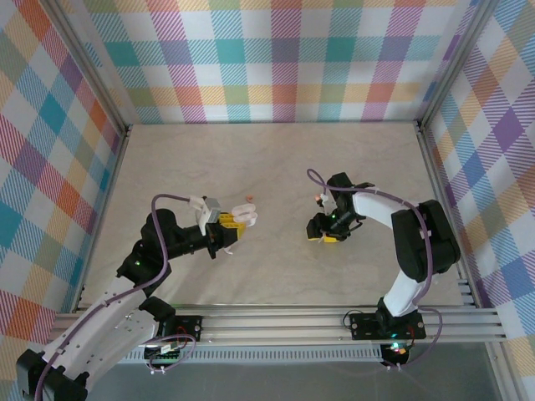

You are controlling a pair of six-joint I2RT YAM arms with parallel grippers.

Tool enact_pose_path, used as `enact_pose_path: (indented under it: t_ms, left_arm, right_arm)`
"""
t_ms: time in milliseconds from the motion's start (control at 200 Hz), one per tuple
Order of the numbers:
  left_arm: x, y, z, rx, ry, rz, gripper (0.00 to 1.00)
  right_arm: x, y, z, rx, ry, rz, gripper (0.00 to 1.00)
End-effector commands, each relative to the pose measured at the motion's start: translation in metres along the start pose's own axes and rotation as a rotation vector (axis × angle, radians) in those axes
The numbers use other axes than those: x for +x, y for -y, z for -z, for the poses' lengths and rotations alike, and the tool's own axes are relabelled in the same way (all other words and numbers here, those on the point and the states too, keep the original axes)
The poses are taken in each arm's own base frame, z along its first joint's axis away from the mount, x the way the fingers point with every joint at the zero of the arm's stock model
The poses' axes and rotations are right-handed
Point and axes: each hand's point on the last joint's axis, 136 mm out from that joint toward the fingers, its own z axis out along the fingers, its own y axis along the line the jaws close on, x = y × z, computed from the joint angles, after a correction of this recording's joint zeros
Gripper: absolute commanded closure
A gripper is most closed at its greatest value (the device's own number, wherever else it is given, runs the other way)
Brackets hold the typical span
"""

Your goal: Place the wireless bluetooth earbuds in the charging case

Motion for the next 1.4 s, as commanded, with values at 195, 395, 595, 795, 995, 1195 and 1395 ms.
enact_pose_path:
  t_ms: [195,395,595,795,995,1195,1395]
  left_arm:
    - [-0.001,0.005,0.004,0.002,0.005,0.004,1.0]
    - [-0.003,0.002,0.003,-0.01,0.005,-0.004,1.0]
    - [-0.004,-0.002,0.002,-0.029,0.009,-0.002,1.0]
    - [-0.003,-0.002,0.002,-0.03,0.01,0.0,1.0]
    - [-0.013,0.002,0.005,-0.026,0.031,-0.002,1.0]
    - [-0.017,0.005,0.007,-0.022,0.036,-0.009,1.0]
    - [-0.021,0.006,0.008,-0.021,0.036,-0.019,1.0]
  right_arm:
    - [0.004,0.008,0.02,0.085,0.057,-0.096,0.43]
    - [-0.005,0.004,0.026,0.047,0.174,-0.215,0.47]
    - [-0.006,0.018,0.026,0.148,0.243,-0.289,0.45]
    - [-0.007,0.019,0.016,0.216,0.247,-0.283,0.46]
    - [-0.012,0.019,0.008,0.231,0.234,-0.278,0.48]
    - [-0.017,0.019,0.006,0.244,0.235,-0.267,0.5]
    - [-0.022,0.017,0.003,0.255,0.217,-0.25,0.54]
